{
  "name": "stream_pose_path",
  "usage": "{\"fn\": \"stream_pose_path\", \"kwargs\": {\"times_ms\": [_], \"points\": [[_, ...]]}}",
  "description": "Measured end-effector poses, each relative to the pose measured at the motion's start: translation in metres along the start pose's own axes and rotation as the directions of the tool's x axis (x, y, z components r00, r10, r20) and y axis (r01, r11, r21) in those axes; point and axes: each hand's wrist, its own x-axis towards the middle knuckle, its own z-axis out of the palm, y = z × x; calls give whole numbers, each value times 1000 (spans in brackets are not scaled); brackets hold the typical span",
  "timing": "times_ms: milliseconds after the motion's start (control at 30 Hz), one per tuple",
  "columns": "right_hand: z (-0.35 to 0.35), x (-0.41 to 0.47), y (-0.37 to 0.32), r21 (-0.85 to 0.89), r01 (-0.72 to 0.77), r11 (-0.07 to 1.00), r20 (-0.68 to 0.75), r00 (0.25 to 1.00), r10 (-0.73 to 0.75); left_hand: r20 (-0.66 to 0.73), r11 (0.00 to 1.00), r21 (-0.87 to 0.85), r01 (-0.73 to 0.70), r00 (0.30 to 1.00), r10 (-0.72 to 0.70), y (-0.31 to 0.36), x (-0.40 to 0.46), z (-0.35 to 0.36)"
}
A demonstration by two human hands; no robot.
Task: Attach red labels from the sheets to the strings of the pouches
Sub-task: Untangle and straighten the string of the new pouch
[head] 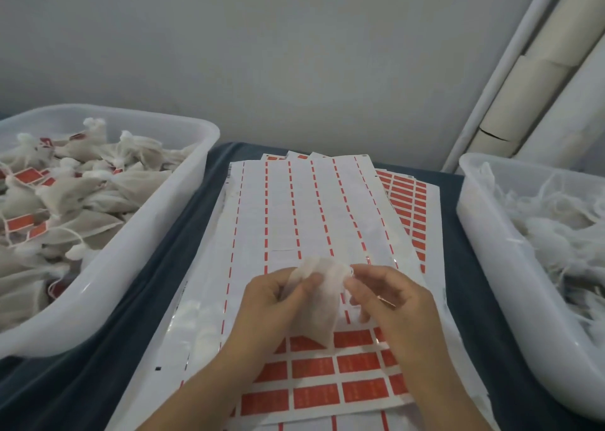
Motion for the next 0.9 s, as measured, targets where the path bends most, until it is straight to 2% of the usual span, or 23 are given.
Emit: {"fn": "stream_pose_path", "kwargs": {"times_ms": [133, 200, 300, 400, 533, 567, 667, 733, 800, 867, 900], "points": [[-2, -1, -1, 14, 40, 999, -33, 999, -39, -7, 999, -22, 23, 1000, -23, 2, 0, -1], [-2, -1, -1, 31, 60, 998, -26, 998, -59, 58, 997, -73, 13, 998, -9, 5, -2, -2], [3, -3, 0, -1, 133, 991, 72, 989, -133, 183, 996, -63, -61, 980, 72, 12, -4, -3], [6, -6, -1, 36, 130, 991, 138, 981, -134, 173, 993, -40, -107, 979, 112, 14, -5, -4], [-5, -6, -6, 232, -27, 972, 121, 993, -2, 131, 995, 3, -97, 987, 95, 12, -2, -7], [-9, -5, -5, 346, -79, 935, 131, 991, 35, 140, 994, 4, -108, 985, 106, 12, -2, -7], [-14, -2, -7, 673, -183, 716, 185, 980, 76, 131, 991, 14, -135, 983, 132, 13, -1, -3], [-13, -2, -8, 740, -215, 637, 222, 972, 70, 129, 982, 78, -170, 979, 159, 11, 0, -2], [-13, 0, -11, 752, -217, 623, 232, 971, 58, 70, 966, 142, -217, 975, 209, 9, -3, -2], [-14, 0, -12, 729, -185, 659, 208, 977, 44, 6, 978, 63, -198, 980, 199, 8, -6, -6], [-15, -1, -12, 717, -167, 677, 200, 979, 31, 55, 987, -29, -160, 985, 162, 9, -7, -9]]}}
